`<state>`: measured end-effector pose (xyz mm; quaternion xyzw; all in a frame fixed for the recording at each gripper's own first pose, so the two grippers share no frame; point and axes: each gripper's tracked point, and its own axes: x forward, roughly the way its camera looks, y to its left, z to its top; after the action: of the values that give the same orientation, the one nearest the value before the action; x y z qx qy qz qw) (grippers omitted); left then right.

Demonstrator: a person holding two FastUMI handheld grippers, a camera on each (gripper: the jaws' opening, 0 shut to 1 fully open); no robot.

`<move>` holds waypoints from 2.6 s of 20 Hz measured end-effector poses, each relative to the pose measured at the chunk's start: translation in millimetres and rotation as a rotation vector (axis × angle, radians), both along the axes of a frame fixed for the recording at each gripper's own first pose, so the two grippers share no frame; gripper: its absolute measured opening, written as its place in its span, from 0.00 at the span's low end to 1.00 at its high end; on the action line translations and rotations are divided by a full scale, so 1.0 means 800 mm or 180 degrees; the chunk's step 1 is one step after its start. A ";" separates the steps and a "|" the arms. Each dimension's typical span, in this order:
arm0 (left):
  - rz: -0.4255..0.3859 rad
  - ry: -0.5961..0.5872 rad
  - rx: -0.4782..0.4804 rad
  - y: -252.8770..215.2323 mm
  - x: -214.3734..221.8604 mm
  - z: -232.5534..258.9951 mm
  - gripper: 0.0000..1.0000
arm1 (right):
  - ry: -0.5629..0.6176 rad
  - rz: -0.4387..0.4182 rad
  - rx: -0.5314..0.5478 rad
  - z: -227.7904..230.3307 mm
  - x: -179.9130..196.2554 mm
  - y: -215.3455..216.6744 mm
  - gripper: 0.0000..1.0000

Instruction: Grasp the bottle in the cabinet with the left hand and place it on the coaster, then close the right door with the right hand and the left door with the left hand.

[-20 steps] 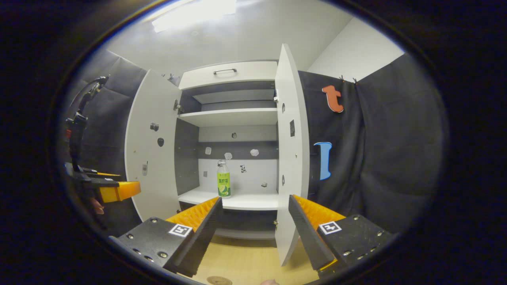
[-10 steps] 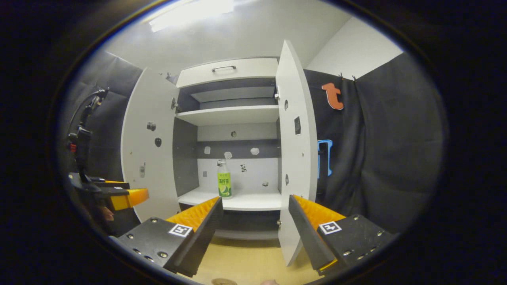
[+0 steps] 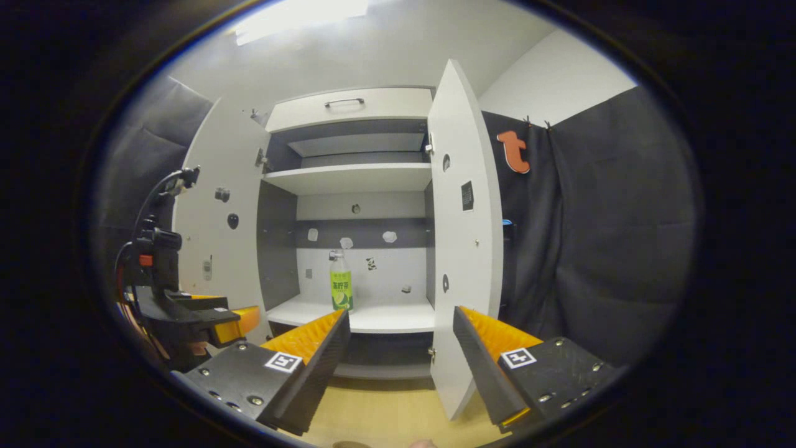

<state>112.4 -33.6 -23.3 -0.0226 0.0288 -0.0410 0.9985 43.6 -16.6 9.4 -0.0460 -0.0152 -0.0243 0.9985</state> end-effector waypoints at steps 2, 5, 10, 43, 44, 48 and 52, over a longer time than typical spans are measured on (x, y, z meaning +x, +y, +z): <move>-0.0033 -0.0011 -0.0052 -0.009 0.024 0.002 0.98 | 0.0027 -0.0046 -0.0001 -0.002 0.008 -0.002 1.00; -0.0050 -0.0023 -0.0108 -0.020 0.067 0.005 0.98 | 0.0053 -0.0112 -0.0005 -0.004 0.019 -0.009 1.00; -0.0060 -0.0089 -0.0096 -0.029 0.135 0.014 0.98 | 0.0084 -0.0220 0.0026 -0.002 0.035 -0.023 1.00; -0.0390 -0.0026 -0.0094 -0.103 0.377 0.018 0.80 | 0.0033 -0.0045 -0.0239 0.000 0.028 -0.020 0.99; -0.0387 -0.0053 -0.0088 -0.099 0.365 0.025 0.81 | 0.0003 -0.0054 -0.0224 0.003 0.022 -0.024 0.99; -0.0400 -0.0133 -0.0059 -0.087 0.307 0.040 0.80 | -0.0002 -0.0050 -0.0082 0.003 -0.007 -0.033 0.99; -0.0422 -0.0097 -0.0145 -0.076 0.235 0.034 0.80 | -0.0056 -0.0048 -0.0063 0.006 -0.043 -0.039 0.99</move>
<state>300.0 -94.7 4.2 -0.0427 0.0140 -0.1080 0.9931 9.2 -47.4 14.4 -0.0557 -0.0239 -0.0321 0.9976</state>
